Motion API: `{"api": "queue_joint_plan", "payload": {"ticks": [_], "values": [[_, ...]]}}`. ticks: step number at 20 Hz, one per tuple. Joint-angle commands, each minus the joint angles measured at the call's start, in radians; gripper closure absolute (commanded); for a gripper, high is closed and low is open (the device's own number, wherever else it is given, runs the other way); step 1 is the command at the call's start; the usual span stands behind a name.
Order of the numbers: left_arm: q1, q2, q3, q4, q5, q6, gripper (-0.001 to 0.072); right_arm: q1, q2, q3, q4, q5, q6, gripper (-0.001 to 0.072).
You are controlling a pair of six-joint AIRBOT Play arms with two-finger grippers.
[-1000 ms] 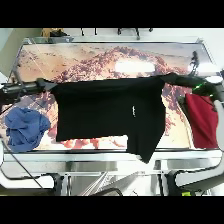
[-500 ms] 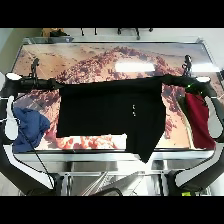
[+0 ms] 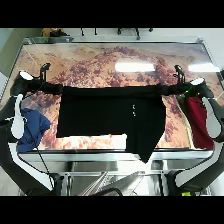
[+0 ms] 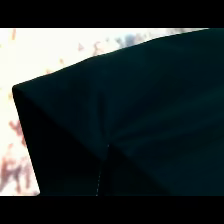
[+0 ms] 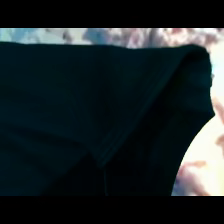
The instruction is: Fold the shirts.
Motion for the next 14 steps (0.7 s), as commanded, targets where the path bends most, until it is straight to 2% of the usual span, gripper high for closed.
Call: {"api": "queue_joint_plan", "payload": {"ticks": [1,10,12,14], "values": [[-0.023,-0.001,-0.021,0.06,0.074,-0.007,0.0692,0.005,-0.006,-0.005,-0.044,-0.005,0.011,0.069],[-0.027,0.0,-0.019,0.068,0.069,-0.022,0.0692,0.039,0.001,-0.005,-0.144,-0.063,0.119,0.069],[-0.027,0.001,-0.019,0.074,0.069,-0.045,0.0692,0.054,0.013,-0.005,-0.166,-0.101,0.177,0.069],[-0.027,0.001,-0.019,0.075,0.074,-0.069,0.0692,0.087,0.023,-0.005,-0.27,-0.132,0.264,0.069]]}}
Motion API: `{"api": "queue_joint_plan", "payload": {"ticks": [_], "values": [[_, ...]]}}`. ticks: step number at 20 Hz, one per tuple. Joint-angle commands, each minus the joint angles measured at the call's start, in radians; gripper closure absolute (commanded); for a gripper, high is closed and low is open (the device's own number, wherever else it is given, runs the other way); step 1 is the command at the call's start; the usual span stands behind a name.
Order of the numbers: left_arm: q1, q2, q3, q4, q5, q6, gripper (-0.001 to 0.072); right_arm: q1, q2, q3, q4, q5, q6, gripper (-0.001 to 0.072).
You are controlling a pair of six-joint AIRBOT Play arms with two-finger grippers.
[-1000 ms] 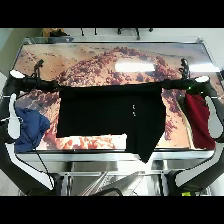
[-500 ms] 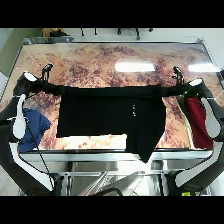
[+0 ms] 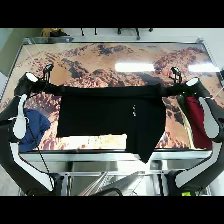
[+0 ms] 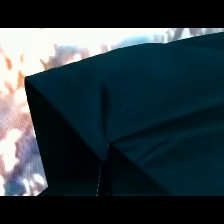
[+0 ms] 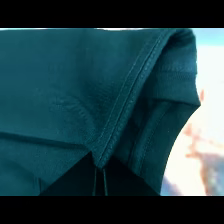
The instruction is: Fold the shirts.
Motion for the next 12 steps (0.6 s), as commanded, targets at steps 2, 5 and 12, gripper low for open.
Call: {"api": "queue_joint_plan", "payload": {"ticks": [2,5,12], "values": [[0.0,0.0,0.0,0.006,0.009,-0.031,0.0692,0.075,0.013,0.002,-0.259,-0.055,0.196,0.069],[0.0,0.001,0.0,0.006,0.007,-0.031,0.0691,0.108,0.013,0.002,-0.352,-0.055,0.245,0.069],[0.003,0.091,0.0,0.008,-0.067,-0.031,0.0008,0.125,0.174,0.004,-0.354,-0.029,0.267,0.0172]]}}
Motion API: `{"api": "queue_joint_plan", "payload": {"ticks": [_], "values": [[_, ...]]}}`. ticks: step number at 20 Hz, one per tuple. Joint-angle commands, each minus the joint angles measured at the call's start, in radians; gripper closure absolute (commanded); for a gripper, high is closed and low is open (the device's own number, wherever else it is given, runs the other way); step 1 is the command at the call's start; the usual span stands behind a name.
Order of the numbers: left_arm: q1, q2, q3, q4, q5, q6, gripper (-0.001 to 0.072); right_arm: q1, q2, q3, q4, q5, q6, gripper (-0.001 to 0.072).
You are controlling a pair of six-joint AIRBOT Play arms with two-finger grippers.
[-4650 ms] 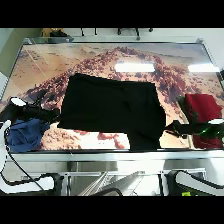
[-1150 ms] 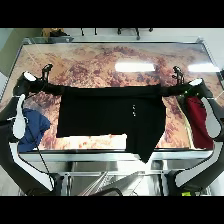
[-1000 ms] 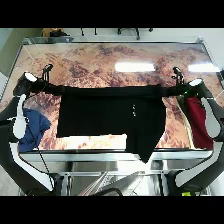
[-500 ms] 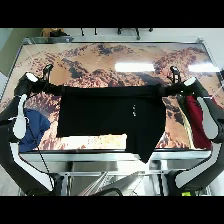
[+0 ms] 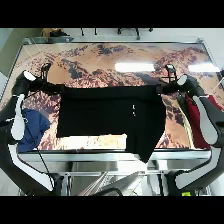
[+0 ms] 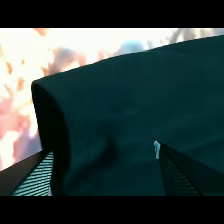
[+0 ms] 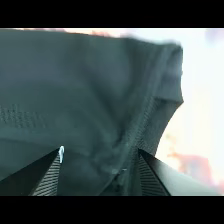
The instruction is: Fold the shirts.
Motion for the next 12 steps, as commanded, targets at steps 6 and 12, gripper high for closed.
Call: {"api": "queue_joint_plan", "payload": {"ticks": [6,12], "values": [[0.122,0.17,-0.053,-0.006,-0.278,-0.134,0.0009,-0.136,0.326,-0.08,-0.02,0.31,0.172,0.0219],[0.232,0.298,-0.55,-0.007,-0.294,-0.115,0.0009,-0.186,0.66,-0.533,-0.017,0.409,0.322,0.0231]]}}
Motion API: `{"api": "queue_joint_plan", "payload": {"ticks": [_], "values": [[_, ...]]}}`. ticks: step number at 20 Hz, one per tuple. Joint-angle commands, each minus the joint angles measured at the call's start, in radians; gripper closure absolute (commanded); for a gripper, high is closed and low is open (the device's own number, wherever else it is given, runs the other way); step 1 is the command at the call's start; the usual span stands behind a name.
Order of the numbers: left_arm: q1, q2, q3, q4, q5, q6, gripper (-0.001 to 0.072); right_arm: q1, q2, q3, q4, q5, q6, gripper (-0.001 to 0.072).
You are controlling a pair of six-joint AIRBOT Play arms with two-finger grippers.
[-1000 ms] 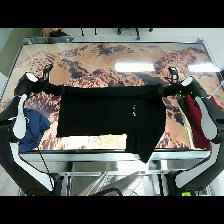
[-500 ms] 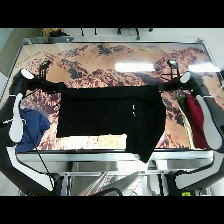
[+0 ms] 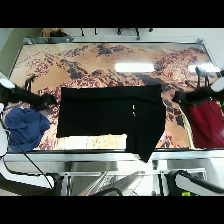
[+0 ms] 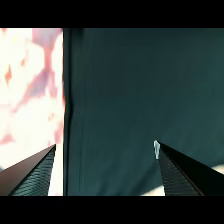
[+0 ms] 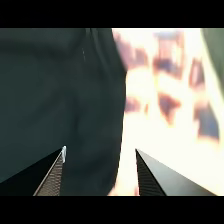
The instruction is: Fold the shirts.
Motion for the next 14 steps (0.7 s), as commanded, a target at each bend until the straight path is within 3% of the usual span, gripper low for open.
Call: {"api": "queue_joint_plan", "payload": {"ticks": [1,7,8,9,10,11,14], "values": [[0.053,0.06,-0.261,-0.005,0.029,0.009,0.0009,-0.019,0.187,-0.239,0.004,0.071,0.117,0.0231],[0.038,0.06,-0.381,-0.012,0.061,0.02,0.001,-0.13,0.283,-0.373,0.074,0.2,0.113,0.0231],[0.026,0.06,-0.38,-0.025,0.05,0.024,0.0039,-0.152,0.283,-0.378,0.102,0.211,0.104,0.0231],[0.01,0.059,-0.38,-0.057,0.042,0.048,0.0193,-0.172,0.282,-0.39,0.124,0.211,0.097,0.0231],[-0.01,0.059,-0.38,-0.069,0.045,0.055,0.0394,-0.187,0.277,-0.407,0.13,0.21,0.097,0.023],[-0.034,0.059,-0.379,-0.068,0.051,0.065,0.067,-0.193,0.269,-0.43,0.137,0.21,0.097,0.0231],[-0.073,0.059,-0.38,-0.048,0.089,0.078,0.0691,-0.187,0.251,-0.544,0.216,0.154,0.043,0.023]]}}
